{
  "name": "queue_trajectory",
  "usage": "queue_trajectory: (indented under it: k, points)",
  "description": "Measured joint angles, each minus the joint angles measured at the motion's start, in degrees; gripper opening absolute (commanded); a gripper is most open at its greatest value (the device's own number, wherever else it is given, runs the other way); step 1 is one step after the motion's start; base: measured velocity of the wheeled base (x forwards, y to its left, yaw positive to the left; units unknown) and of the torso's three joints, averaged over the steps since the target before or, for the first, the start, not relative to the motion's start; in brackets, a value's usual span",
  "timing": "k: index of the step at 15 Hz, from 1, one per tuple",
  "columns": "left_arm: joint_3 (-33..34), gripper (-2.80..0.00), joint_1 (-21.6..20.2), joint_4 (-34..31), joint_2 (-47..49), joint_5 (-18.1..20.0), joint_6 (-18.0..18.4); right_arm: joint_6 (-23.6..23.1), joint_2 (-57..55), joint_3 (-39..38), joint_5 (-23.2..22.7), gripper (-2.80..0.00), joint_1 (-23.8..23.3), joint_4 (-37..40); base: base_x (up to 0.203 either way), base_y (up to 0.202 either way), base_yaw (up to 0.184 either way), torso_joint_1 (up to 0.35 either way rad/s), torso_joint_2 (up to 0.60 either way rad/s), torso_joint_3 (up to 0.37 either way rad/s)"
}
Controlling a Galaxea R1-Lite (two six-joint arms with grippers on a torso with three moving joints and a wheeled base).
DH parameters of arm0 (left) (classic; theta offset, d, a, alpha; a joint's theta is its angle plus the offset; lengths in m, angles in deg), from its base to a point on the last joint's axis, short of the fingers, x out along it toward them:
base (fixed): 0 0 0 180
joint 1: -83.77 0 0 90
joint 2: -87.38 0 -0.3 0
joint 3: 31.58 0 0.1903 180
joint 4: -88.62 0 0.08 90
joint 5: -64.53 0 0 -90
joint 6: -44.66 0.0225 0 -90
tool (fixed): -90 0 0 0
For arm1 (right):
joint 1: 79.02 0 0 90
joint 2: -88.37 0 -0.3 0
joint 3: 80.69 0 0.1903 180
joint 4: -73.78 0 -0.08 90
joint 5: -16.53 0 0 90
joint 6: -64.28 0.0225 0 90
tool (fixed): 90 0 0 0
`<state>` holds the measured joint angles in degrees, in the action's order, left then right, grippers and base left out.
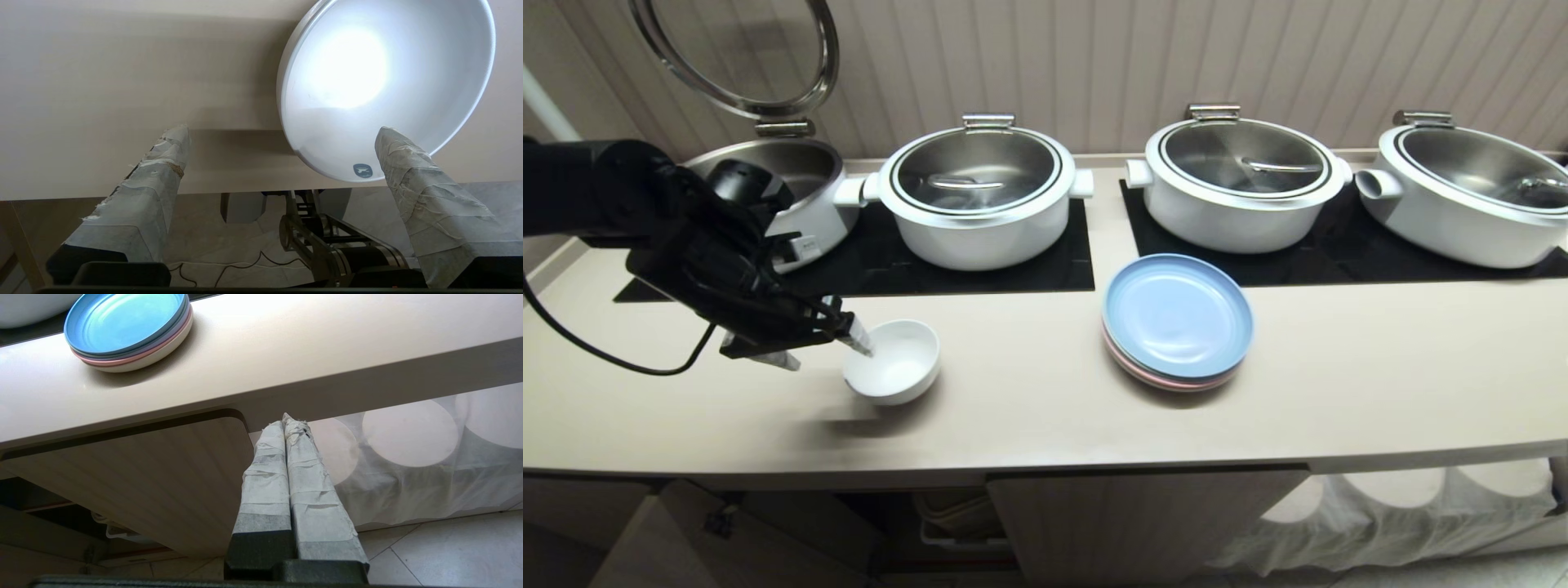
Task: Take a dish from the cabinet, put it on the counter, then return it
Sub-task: Pick up the bowl from the table
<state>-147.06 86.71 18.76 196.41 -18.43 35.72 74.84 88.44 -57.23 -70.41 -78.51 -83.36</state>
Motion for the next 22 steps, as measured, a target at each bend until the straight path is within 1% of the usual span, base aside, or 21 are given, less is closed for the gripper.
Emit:
queue_trajectory:
  k: [8, 11, 13, 16, 22]
  points:
    - [0.46, 0.00, 0.12, 2.33, 3.61, -0.06, -0.17, -0.03, 0.00, 0.00, 0.00, -2.80, 0.00, 0.00, 0.000, 0.000, 0.000, 0.000, 0.00, 0.000]
    - [0.52, 0.00, 0.20, 3.50, 4.98, -0.06, -1.50, -0.03, 0.00, 0.00, 0.00, -2.80, 0.00, 0.00, 0.000, 0.000, 0.000, 0.000, 0.00, 0.000]
    - [0.42, 0.00, 0.23, 3.64, 5.94, -0.12, -1.64, -0.06, 0.00, 0.00, 0.00, -2.80, 0.00, 0.00, 0.000, 0.000, 0.000, 0.000, 0.00, 0.000]
    - [0.51, 0.00, 0.41, 6.70, 7.07, -0.29, -1.62, -0.01, 0.00, 0.00, 0.00, -2.80, 0.00, 0.00, 0.000, 0.000, 0.000, 0.000, 0.00, 0.000]
    - [0.61, 0.00, 1.05, 6.92, 7.97, -0.90, -1.56, -0.03, 0.00, 0.00, -0.01, -2.80, 0.00, 0.00, 0.000, 0.000, 0.000, 0.000, 0.00, 0.000]
